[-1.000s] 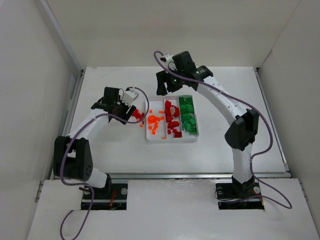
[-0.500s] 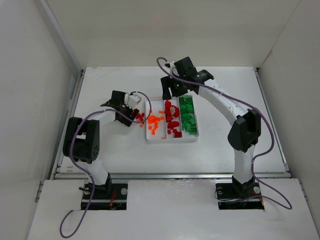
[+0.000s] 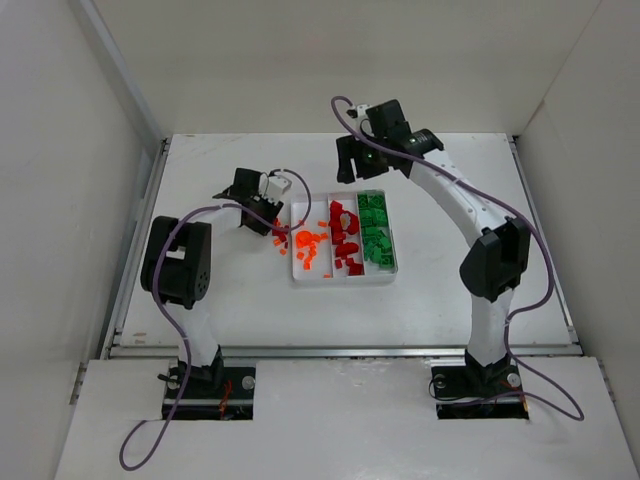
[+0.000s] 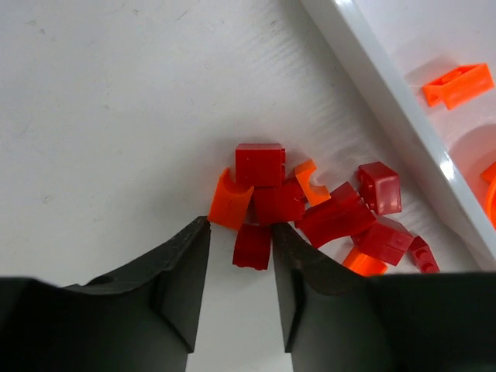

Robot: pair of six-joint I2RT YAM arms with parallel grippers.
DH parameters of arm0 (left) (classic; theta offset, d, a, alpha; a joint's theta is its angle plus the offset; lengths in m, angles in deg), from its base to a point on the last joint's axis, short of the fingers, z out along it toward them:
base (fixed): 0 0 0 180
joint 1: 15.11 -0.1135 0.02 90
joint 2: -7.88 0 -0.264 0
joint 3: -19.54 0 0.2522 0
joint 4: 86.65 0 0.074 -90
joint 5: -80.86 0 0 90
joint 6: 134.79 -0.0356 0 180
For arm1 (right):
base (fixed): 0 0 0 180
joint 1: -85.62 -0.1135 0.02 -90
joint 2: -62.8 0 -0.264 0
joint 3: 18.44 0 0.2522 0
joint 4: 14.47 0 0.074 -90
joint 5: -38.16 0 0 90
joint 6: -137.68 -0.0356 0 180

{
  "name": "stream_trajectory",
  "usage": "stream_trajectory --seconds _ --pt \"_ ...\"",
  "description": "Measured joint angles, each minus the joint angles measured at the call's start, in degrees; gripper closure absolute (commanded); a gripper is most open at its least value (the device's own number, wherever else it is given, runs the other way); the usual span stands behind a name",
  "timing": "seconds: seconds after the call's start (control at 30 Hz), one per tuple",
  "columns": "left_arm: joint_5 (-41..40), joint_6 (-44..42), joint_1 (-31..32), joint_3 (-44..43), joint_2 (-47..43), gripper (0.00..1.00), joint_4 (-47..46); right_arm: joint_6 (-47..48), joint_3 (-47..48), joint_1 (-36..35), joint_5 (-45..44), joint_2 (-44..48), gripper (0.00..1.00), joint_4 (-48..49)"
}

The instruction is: Sort the legos into containers by color

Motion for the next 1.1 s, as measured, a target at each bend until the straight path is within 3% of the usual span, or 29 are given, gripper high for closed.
stream_trajectory --seconds 0.37,0.87,1.1 --pt "0.09 -0.87 0.17 -0.72 0.26 1.0 1.53 0.0 0.11 0.28 0.07 -0.76 0.28 -0.07" --pt "1.4 -2.86 -0.94 -2.51 -6.8 1.0 12.15 0.02 1.49 0.28 0.26 -0.92 0.28 -0.02" --pt "2.12 -3.72 2.23 -6.84 -9.86 1.0 14.91 0.02 -0.9 0.68 0.42 -0.63 0.28 1.51"
